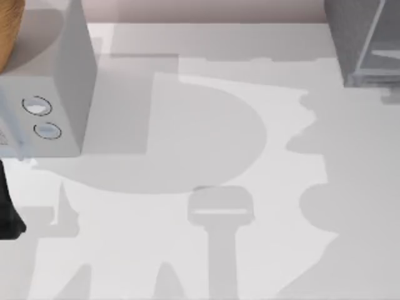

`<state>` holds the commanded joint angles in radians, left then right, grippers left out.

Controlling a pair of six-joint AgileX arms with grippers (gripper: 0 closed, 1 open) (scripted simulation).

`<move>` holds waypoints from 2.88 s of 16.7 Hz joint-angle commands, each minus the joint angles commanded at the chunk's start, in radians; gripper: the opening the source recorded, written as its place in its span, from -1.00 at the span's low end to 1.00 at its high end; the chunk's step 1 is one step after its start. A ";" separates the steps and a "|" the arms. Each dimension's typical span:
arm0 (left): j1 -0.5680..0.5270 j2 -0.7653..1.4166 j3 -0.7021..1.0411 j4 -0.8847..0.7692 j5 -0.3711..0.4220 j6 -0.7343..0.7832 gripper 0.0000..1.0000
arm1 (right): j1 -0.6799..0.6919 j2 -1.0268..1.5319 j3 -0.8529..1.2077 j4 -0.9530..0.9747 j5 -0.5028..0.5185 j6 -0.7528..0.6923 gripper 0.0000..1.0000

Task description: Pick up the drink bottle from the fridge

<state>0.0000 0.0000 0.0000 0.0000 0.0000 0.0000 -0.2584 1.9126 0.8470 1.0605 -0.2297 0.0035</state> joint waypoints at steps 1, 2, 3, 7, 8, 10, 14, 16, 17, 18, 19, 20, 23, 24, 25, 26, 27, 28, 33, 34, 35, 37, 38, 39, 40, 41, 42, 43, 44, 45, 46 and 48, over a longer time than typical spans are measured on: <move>0.000 0.000 0.000 0.000 0.000 0.000 1.00 | 0.005 -0.031 -0.012 -0.016 0.004 -0.001 -1.00; 0.000 0.000 0.000 0.000 0.000 0.000 1.00 | 0.011 -0.072 -0.028 -0.037 0.010 -0.003 -1.00; 0.000 0.000 0.000 0.000 0.000 0.000 1.00 | 0.018 -0.124 -0.049 -0.064 0.017 -0.004 -1.00; 0.000 0.000 0.000 0.000 0.000 0.000 1.00 | 0.055 -0.430 -0.178 -0.226 0.055 -0.008 -1.00; 0.000 0.000 0.000 0.000 0.000 0.000 1.00 | 0.067 -0.530 -0.221 -0.279 0.066 -0.007 -1.00; 0.000 0.000 0.000 0.000 0.000 0.000 1.00 | 0.092 -0.753 -0.317 -0.396 0.090 -0.006 -1.00; 0.000 0.000 0.000 0.000 0.000 0.000 1.00 | 0.148 -1.218 -0.523 -0.649 0.139 -0.002 -1.00; 0.000 0.000 0.000 0.000 0.000 0.000 1.00 | 0.176 -1.430 -0.618 -0.766 0.162 0.000 -1.00; 0.000 0.000 0.000 0.000 0.000 0.000 1.00 | 0.189 -1.524 -0.661 -0.820 0.173 0.000 -1.00; 0.000 0.000 0.000 0.000 0.000 0.000 1.00 | 0.202 -1.608 -0.701 -0.870 0.184 0.000 -1.00; 0.000 0.000 0.000 0.000 0.000 0.000 1.00 | 0.215 -1.682 -0.737 -0.916 0.194 0.000 -1.00; 0.000 0.000 0.000 0.000 0.000 0.000 1.00 | 0.226 -1.746 -0.768 -0.956 0.203 -0.001 -1.00; 0.000 0.000 0.000 0.000 0.000 0.000 1.00 | 0.251 -1.876 -0.831 -1.038 0.224 -0.002 -1.00; 0.000 0.000 0.000 0.000 0.000 0.000 1.00 | 0.255 -1.899 -0.841 -1.052 0.227 -0.003 -1.00; 0.000 0.000 0.000 0.000 0.000 0.000 1.00 | 0.258 -1.911 -0.846 -1.059 0.229 -0.003 -1.00; 0.000 0.000 0.000 0.000 0.000 0.000 1.00 | 0.258 -1.913 -0.847 -1.060 0.230 -0.003 -1.00; 0.000 0.000 0.000 0.000 0.000 0.000 1.00 | 0.258 -1.913 -0.847 -1.060 0.230 -0.003 -1.00; 0.000 0.000 0.000 0.000 0.000 0.000 1.00 | 0.258 -1.913 -0.847 -1.060 0.230 -0.003 -1.00; 0.000 0.000 0.000 0.000 0.000 0.000 1.00 | 0.270 -1.878 -0.836 -1.028 0.242 -0.003 -1.00; 0.000 0.000 0.000 0.000 0.000 0.000 1.00 | 0.284 -1.847 -0.827 -0.997 0.256 -0.003 -1.00; 0.000 0.000 0.000 0.000 0.000 0.000 1.00 | 0.302 -1.805 -0.816 -0.955 0.274 -0.004 -1.00; 0.000 0.000 0.000 0.000 0.000 0.000 1.00 | 0.346 -1.689 -0.788 -0.846 0.321 -0.007 -1.00; 0.000 0.000 0.000 0.000 0.000 0.000 1.00 | 0.372 -1.617 -0.773 -0.783 0.349 -0.008 -1.00; 0.000 0.000 0.000 0.000 0.000 0.000 1.00 | 0.401 -1.536 -0.757 -0.715 0.379 -0.008 -1.00; 0.000 0.000 0.000 0.000 0.000 0.000 1.00 | 0.431 -1.448 -0.741 -0.644 0.410 -0.009 -1.00; 0.000 0.000 0.000 0.000 0.000 0.000 1.00 | 0.462 -1.353 -0.725 -0.571 0.443 -0.009 -1.00; 0.000 0.000 0.000 0.000 0.000 0.000 1.00 | 0.494 -1.254 -0.710 -0.497 0.477 -0.009 -1.00; 0.000 0.000 0.000 0.000 0.000 0.000 1.00 | 0.527 -1.151 -0.695 -0.422 0.512 -0.009 -1.00; 0.000 0.000 0.000 0.000 0.000 0.000 1.00 | 0.560 -1.045 -0.681 -0.349 0.546 -0.008 -1.00; 0.000 0.000 0.000 0.000 0.000 0.000 1.00 | 0.593 -0.939 -0.667 -0.276 0.580 -0.007 -1.00; 0.000 0.000 0.000 0.000 0.000 0.000 1.00 | 0.625 -0.834 -0.653 -0.204 0.613 -0.007 -1.00; 0.000 0.000 0.000 0.000 0.000 0.000 1.00 | 0.688 -0.639 -0.625 -0.065 0.677 -0.005 -1.00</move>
<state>0.0000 0.0000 0.0000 0.0000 0.0000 0.0000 0.4294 1.2739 0.2221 0.9955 0.4472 -0.0019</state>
